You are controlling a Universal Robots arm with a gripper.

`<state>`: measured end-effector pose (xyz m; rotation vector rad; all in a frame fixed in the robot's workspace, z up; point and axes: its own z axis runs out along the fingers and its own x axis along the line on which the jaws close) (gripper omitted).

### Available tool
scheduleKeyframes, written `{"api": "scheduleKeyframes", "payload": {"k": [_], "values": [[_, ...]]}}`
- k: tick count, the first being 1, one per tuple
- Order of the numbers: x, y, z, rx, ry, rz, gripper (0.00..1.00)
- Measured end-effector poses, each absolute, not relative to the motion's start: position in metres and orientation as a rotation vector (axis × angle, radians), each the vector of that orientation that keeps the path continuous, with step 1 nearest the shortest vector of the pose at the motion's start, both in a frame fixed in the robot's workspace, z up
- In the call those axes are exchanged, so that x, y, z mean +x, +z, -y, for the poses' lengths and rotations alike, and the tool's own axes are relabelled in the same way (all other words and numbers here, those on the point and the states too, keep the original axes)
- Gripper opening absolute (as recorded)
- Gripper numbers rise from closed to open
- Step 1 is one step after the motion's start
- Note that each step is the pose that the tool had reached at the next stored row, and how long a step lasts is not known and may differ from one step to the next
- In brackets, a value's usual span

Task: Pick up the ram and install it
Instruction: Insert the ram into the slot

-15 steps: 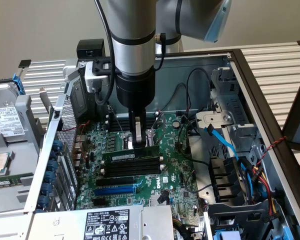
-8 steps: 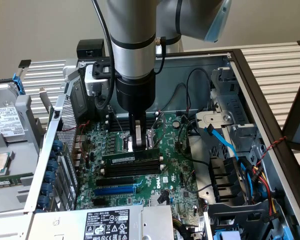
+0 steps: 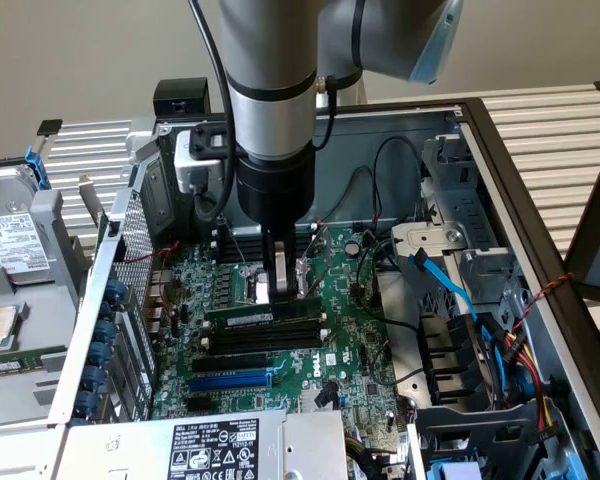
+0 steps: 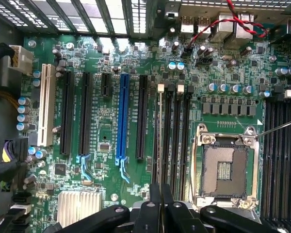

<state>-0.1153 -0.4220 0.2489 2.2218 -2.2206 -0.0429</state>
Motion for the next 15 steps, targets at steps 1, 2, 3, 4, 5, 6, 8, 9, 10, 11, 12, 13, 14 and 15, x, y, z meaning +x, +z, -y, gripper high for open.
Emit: {"api": "scheduleKeyframes", "payload": {"k": [1,2,3,4,5,6,8,9,10,11,12,13,14,15], "values": [[-0.1153,0.2482,0.4221,2.217,-0.051,2.219,0.13],[-0.1153,0.2479,0.4223,2.211,-0.059,2.216,0.13],[-0.1153,0.2475,0.4226,2.206,-0.069,2.212,0.13],[-0.1153,0.2473,0.4227,2.202,-0.075,2.210,0.13],[-0.1151,0.2472,0.4228,2.200,-0.078,2.209,0.13],[-0.1148,0.2470,0.4229,2.199,-0.080,2.209,0.13],[-0.1138,0.2462,0.4229,2.198,-0.081,2.210,0.13],[-0.1133,0.2456,0.4229,2.198,-0.081,2.211,0.13],[-0.1127,0.2447,0.4229,2.197,-0.082,2.212,0.13],[-0.1120,0.2437,0.4229,2.197,-0.084,2.212,0.13],[-0.1117,0.2427,0.4229,2.196,-0.085,2.213,0.13],[-0.1117,0.2422,0.4229,2.195,-0.086,2.214,0.13],[-0.1118,0.2420,0.4229,2.194,-0.087,2.214,0.13],[-0.1117,0.2418,0.4229,2.193,-0.089,2.214,0.13]]}}
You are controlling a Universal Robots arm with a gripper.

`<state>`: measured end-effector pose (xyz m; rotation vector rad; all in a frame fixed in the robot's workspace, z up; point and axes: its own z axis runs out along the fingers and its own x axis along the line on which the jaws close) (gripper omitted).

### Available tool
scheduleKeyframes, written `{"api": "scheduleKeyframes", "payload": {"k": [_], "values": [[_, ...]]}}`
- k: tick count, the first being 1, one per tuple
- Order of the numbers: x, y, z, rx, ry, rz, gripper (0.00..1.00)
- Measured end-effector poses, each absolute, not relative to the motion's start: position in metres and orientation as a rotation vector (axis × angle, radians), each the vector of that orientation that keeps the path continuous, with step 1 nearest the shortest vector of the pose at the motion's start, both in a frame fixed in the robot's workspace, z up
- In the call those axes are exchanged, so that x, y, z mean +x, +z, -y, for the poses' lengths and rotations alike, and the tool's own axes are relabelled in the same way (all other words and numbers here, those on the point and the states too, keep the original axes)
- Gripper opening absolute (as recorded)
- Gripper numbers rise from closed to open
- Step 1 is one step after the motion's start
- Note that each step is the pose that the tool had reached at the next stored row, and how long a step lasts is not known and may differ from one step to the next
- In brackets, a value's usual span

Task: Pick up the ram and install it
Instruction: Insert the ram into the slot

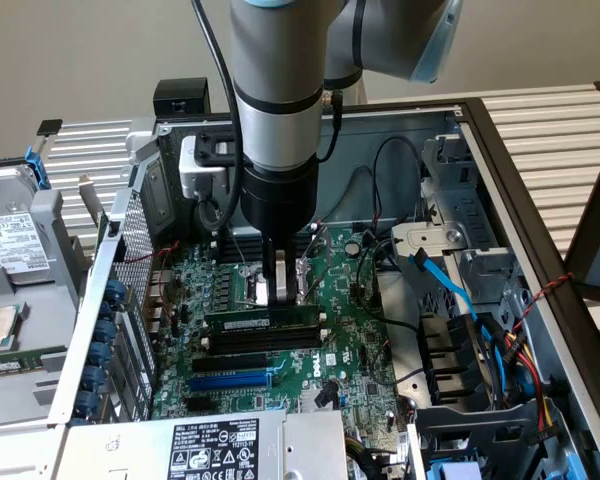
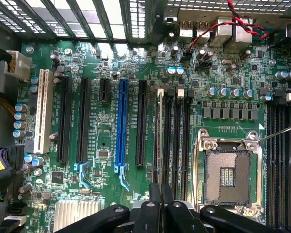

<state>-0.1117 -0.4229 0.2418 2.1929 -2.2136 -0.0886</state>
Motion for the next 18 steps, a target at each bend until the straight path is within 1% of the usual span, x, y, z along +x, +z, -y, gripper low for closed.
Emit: {"api": "scheduleKeyframes", "payload": {"k": [6,18], "values": [[-0.1117,0.2398,0.4232,2.184,-0.101,2.211,0.13],[-0.1087,0.2387,0.4240,2.143,-0.103,2.253,0.13]]}}
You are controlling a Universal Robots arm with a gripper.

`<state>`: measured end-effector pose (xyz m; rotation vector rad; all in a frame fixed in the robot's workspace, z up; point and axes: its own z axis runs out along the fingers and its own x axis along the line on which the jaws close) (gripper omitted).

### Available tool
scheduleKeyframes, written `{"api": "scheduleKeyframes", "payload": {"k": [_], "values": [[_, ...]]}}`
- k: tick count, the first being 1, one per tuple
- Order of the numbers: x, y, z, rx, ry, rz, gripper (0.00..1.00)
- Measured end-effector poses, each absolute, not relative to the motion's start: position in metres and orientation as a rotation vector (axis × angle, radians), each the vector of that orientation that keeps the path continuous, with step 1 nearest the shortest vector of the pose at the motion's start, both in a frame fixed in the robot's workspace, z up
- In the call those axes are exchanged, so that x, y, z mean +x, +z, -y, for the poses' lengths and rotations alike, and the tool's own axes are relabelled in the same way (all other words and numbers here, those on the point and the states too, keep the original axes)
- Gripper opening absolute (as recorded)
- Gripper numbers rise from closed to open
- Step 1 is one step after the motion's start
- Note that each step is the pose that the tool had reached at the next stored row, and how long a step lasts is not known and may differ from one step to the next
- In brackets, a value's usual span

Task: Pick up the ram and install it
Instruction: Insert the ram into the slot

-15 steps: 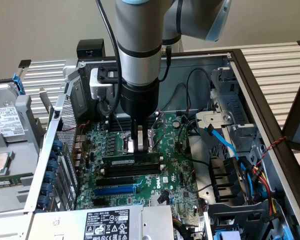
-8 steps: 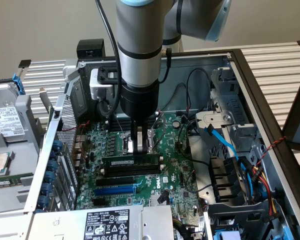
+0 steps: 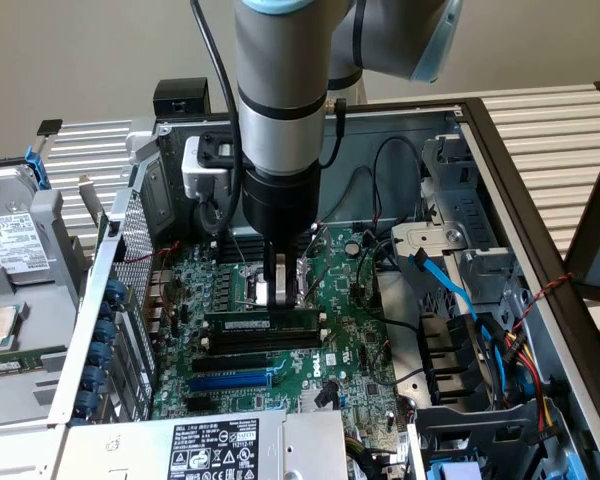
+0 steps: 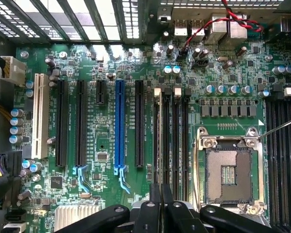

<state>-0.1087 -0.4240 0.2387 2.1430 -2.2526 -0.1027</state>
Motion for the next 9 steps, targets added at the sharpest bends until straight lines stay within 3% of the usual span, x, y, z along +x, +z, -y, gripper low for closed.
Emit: {"api": "scheduleKeyframes", "payload": {"k": [9], "values": [[-0.1087,0.2358,0.4240,2.140,-0.103,2.256,0.13]]}}
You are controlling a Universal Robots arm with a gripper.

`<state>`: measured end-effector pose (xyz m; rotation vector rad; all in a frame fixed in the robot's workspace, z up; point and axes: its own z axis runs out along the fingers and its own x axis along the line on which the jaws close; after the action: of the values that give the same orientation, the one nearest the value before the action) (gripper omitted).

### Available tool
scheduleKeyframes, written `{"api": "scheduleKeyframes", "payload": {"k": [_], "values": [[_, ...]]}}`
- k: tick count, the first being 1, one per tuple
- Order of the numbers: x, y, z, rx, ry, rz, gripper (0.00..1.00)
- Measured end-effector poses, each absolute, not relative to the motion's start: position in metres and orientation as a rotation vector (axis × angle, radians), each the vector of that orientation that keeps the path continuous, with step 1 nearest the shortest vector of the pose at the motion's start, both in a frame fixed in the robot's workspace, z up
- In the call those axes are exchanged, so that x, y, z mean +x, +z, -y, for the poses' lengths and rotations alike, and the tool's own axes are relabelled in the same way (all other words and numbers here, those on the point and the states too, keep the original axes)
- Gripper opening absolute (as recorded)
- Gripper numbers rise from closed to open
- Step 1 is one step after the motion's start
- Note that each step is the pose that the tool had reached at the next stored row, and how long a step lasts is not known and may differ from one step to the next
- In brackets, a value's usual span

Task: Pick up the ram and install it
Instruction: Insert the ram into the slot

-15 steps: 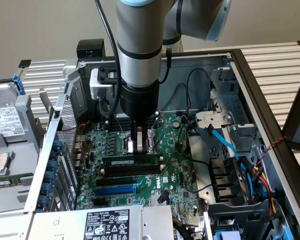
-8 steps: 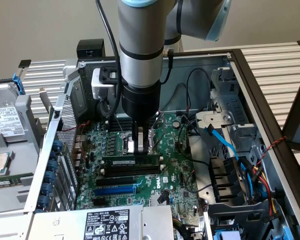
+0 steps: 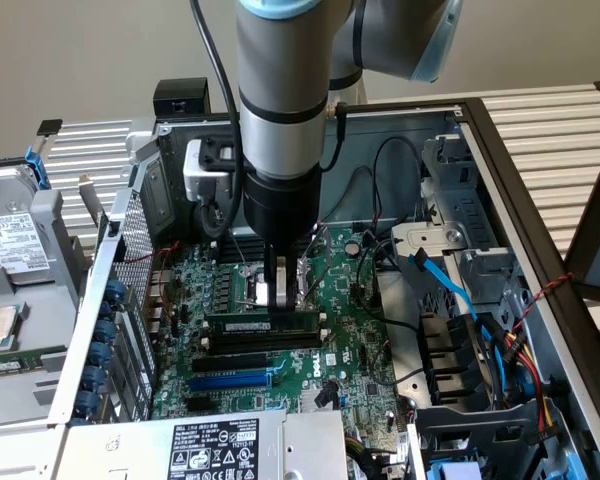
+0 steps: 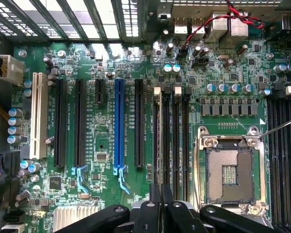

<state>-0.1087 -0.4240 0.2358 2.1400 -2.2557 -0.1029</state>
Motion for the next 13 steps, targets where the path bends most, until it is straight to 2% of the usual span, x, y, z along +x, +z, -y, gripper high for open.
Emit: {"api": "scheduleKeyframes", "payload": {"k": [13], "values": [[-0.1086,0.2322,0.4239,2.139,-0.103,2.257,0.13]]}}
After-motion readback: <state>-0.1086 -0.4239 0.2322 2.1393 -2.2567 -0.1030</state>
